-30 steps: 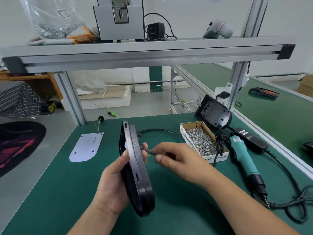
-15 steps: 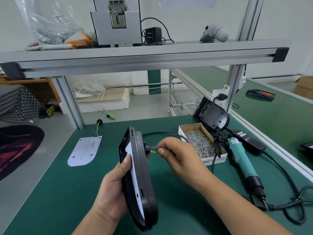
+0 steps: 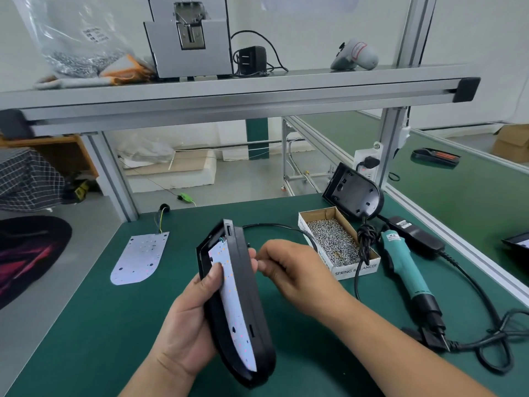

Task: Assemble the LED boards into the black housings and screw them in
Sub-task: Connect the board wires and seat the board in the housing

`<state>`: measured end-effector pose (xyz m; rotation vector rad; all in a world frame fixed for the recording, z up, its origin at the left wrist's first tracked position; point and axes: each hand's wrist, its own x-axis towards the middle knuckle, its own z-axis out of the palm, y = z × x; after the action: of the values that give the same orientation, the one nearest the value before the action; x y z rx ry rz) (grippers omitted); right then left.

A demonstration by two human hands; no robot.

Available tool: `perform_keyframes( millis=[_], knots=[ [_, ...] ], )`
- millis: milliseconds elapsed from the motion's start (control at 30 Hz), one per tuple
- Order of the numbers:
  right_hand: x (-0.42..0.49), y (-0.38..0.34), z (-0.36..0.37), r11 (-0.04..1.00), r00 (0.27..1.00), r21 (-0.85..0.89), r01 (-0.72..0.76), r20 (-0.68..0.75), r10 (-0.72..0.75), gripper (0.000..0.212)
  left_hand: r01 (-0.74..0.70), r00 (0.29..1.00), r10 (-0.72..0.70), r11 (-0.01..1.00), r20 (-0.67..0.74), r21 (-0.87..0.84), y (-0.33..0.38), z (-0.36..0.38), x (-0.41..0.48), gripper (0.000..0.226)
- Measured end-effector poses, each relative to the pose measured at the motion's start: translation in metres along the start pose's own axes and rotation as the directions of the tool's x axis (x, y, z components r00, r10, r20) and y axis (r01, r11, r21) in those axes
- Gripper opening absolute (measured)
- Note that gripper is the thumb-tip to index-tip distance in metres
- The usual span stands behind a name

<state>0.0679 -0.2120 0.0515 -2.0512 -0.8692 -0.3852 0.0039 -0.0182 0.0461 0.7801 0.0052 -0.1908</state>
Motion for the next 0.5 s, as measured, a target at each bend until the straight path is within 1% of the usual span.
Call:
perform_keyframes(
  millis=[200,300,433,500],
  knots=[
    [0.003,-0.006,-0.001,0.999,0.999,0.006,0.037,0.003,-0.037,0.017,-0.056,0.996,0.058,0.998,-0.072,0.032,0.001,0.004,-0.004,0.044],
    [0.005,-0.01,-0.005,0.999,0.999,0.016,0.041,0.012,-0.041,0.024,-0.068,0.996,0.07,0.997,-0.057,0.034,0.002,0.01,-0.009,0.046],
    [0.005,-0.009,-0.009,0.998,0.999,0.059,0.025,0.038,-0.028,0.037,-0.055,0.998,0.057,0.997,-0.034,0.052,0.005,0.012,-0.012,0.04],
    [0.005,-0.008,-0.011,0.997,0.998,0.078,0.019,0.05,-0.023,0.038,-0.052,0.998,0.053,0.997,-0.021,0.058,0.006,0.011,-0.012,0.042]
  ],
)
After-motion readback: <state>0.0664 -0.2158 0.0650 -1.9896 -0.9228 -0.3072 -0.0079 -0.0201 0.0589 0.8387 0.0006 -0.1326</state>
